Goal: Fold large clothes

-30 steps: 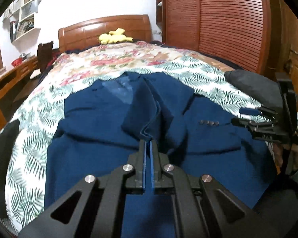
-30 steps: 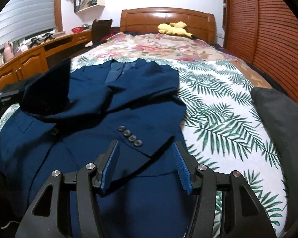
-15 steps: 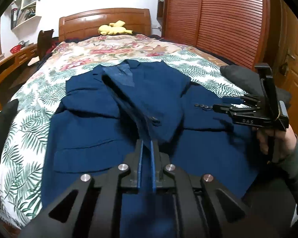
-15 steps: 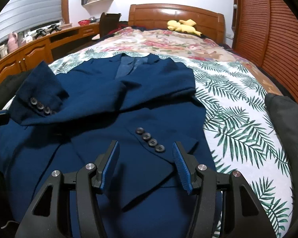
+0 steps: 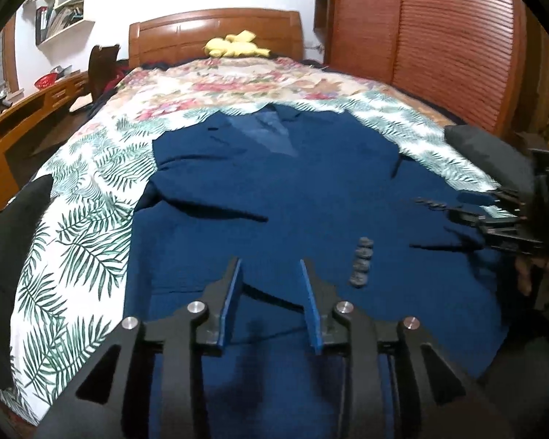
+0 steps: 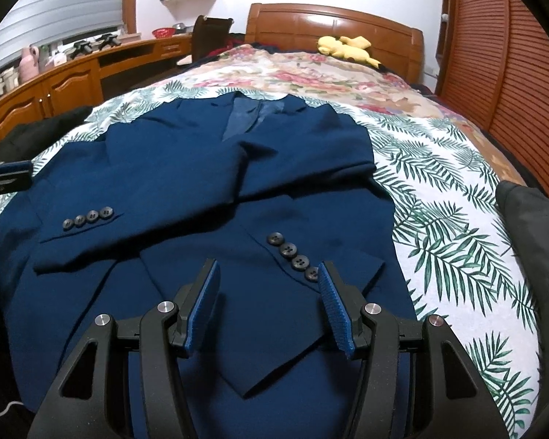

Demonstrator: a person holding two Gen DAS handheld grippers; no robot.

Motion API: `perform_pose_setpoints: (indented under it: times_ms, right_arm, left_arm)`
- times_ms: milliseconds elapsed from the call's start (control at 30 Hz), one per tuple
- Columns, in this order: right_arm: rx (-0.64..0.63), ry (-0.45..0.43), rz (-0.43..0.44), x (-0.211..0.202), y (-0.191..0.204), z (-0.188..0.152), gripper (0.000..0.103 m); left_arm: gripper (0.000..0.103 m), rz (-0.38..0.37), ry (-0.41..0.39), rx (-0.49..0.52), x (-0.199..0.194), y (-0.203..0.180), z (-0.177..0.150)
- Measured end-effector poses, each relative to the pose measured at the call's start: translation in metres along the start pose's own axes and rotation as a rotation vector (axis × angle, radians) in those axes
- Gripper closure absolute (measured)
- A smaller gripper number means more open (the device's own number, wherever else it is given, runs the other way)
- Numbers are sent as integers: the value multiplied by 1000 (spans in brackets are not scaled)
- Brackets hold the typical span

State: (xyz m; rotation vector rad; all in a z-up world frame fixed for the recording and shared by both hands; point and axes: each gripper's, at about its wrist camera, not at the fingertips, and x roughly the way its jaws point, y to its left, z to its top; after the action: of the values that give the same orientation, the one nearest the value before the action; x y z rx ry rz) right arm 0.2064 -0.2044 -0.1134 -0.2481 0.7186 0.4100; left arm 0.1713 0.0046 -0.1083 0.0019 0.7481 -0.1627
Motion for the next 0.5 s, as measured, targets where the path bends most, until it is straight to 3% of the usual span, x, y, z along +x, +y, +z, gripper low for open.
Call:
perform_pose_setpoints:
  times_ms: [300, 500]
  right_arm:
    - [-1, 0, 0, 0, -1, 0, 46]
    - [0, 0, 0, 0, 0, -1, 46]
  left_arm:
    - [72, 19, 95, -24, 39, 11, -7]
    - [72, 7, 99, -57, 45, 13, -11]
